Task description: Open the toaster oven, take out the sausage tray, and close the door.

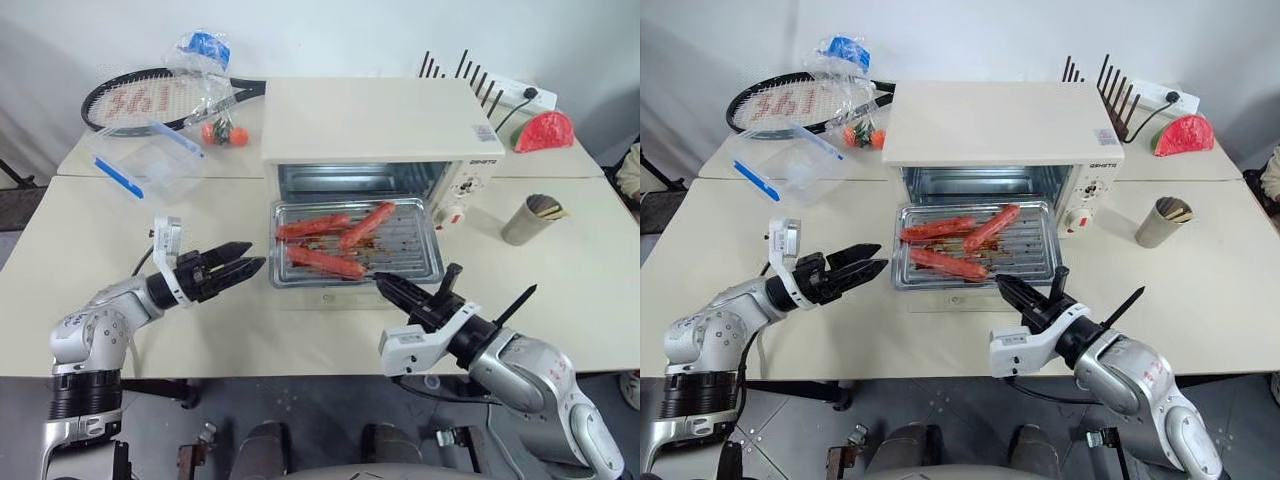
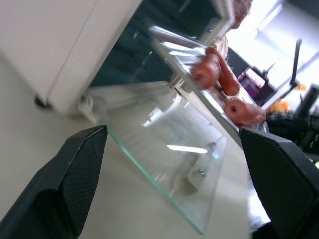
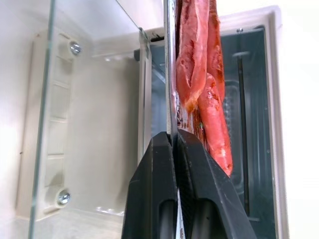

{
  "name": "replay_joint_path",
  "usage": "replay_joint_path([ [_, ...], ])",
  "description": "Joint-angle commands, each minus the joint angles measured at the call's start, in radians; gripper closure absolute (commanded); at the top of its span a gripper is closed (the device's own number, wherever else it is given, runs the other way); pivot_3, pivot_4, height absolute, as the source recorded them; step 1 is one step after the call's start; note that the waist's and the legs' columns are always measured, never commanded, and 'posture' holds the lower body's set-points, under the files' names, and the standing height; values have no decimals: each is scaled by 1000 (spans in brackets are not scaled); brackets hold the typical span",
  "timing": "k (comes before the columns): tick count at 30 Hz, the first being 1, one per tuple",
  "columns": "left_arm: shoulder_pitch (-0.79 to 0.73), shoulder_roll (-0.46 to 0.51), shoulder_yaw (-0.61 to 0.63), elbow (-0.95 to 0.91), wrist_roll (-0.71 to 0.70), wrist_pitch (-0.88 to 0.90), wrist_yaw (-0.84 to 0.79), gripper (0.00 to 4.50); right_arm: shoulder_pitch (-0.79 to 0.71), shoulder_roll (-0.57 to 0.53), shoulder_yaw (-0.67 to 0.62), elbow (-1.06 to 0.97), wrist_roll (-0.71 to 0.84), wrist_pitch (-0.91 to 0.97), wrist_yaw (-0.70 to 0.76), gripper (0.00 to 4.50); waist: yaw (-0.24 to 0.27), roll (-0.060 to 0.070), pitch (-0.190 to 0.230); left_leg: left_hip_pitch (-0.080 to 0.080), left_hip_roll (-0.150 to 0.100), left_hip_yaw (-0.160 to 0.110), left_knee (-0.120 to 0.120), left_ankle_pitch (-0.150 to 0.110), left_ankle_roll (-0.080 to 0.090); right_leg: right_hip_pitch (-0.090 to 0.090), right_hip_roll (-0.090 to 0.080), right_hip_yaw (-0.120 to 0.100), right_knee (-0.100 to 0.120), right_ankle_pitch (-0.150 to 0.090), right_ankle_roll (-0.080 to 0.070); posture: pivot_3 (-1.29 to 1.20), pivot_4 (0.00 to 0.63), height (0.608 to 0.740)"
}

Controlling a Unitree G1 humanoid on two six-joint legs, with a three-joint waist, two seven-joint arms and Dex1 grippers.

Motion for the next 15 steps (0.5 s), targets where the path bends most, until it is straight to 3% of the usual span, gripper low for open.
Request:
replay_joint_path([
  [1, -56, 23, 41, -34, -138, 217, 83, 33, 21, -16, -40, -52, 48, -62, -24, 4500, -1, 0, 0, 0, 0, 0, 0, 0, 0, 0, 0, 0, 0, 0, 0, 0, 150, 740],
  [9, -135, -2, 113, 34, -319, 576, 239, 33, 21, -16, -63, -38, 72, -108, -20, 4500, -3, 0, 0, 1, 0, 0, 0, 0, 0, 0, 0, 1, 1, 0, 0, 0, 150, 740],
  [15, -117, -56, 148, 17, -356, 645, 328, 33, 12, -17, -78, -22, 83, -127, -15, 4500, -2, 0, 0, 1, 0, 0, 1, 0, 0, 1, 0, 2, 1, 0, 0, 0, 150, 740],
])
